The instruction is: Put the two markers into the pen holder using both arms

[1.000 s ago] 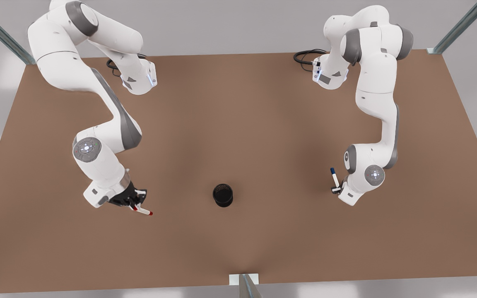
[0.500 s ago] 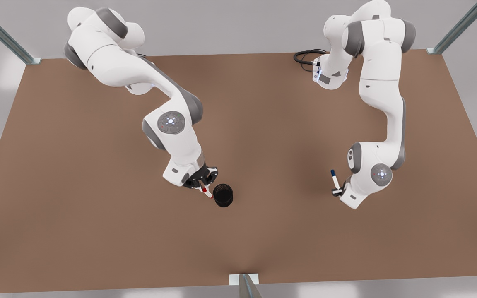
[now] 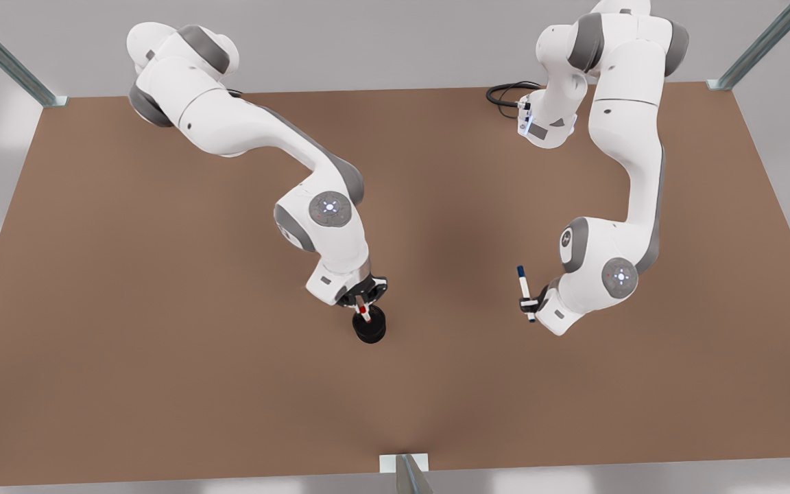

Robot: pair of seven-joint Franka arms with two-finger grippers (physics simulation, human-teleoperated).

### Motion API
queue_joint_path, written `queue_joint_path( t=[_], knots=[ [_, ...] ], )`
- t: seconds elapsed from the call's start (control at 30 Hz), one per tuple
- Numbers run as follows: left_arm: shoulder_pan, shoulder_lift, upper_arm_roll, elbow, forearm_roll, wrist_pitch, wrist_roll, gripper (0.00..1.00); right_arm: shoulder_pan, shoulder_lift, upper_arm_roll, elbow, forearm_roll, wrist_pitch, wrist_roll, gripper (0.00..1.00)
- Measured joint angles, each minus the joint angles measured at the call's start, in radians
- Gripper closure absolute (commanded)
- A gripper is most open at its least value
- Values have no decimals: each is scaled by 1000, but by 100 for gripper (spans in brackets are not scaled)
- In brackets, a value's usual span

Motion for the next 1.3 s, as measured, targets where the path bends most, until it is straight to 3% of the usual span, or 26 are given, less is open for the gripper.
queue_joint_path(
  t=[0.17, 0.23, 0.27, 0.33, 0.4, 0.5, 0.73, 0.77, 0.8, 0.87, 0.9, 1.0, 1.1, 1.3],
  knots=[
    [7, 6, -18, 77, -65, -16, 13, 79, -11, 2, 0, 1, -41, -15, 64, 0],
    [7, 7, -23, 123, -119, -20, 40, 79, -101, -26, 30, 3, -42, -26, 75, 0],
    [7, 8, -43, 156, -142, -20, 58, 79, -210, -57, 103, 4, -39, -45, 73, 0],
    [6, 30, -93, 234, -213, -20, 104, 79, -493, -92, 328, 5, -35, -113, 59, 0],
    [4, 80, -182, 327, -273, 1, 158, 79, -659, -109, 431, -5, -46, -183, 34, 0],
    [-5, 132, -317, 379, -319, 111, 261, 79, -743, -115, 466, -36, -81, -255, -9, 0],
    [-138, 300, -387, 394, -348, 572, 502, 79, -767, -114, 485, -36, -99, -331, -112, 0],
    [-150, 327, -395, 407, -350, 629, 531, 79, -743, -142, 442, -38, -83, -334, -128, 0],
    [-159, 352, -398, 425, -353, 678, 558, 79, -653, -199, 293, -38, -34, -336, -146, 0],
    [-170, 379, -400, 440, -356, 763, 609, 79, -350, -347, -170, -93, 141, -338, -195, 0],
    [-172, 386, -399, 442, -357, 800, 633, 79, -267, -411, -297, -157, 204, -332, -217, 0],
    [-171, 391, -398, 443, -354, 881, 704, 79, -113, -553, -552, -290, 339, -309, -287, 0],
    [-179, 402, -398, 450, -351, 932, 769, 79, -77, -555, -641, -315, 428, -292, -347, 0],
    [-215, 445, -400, 466, -355, 1015, 869, 79, -61, -529, -657, -288, 483, -272, -440, 0]
  ],
)
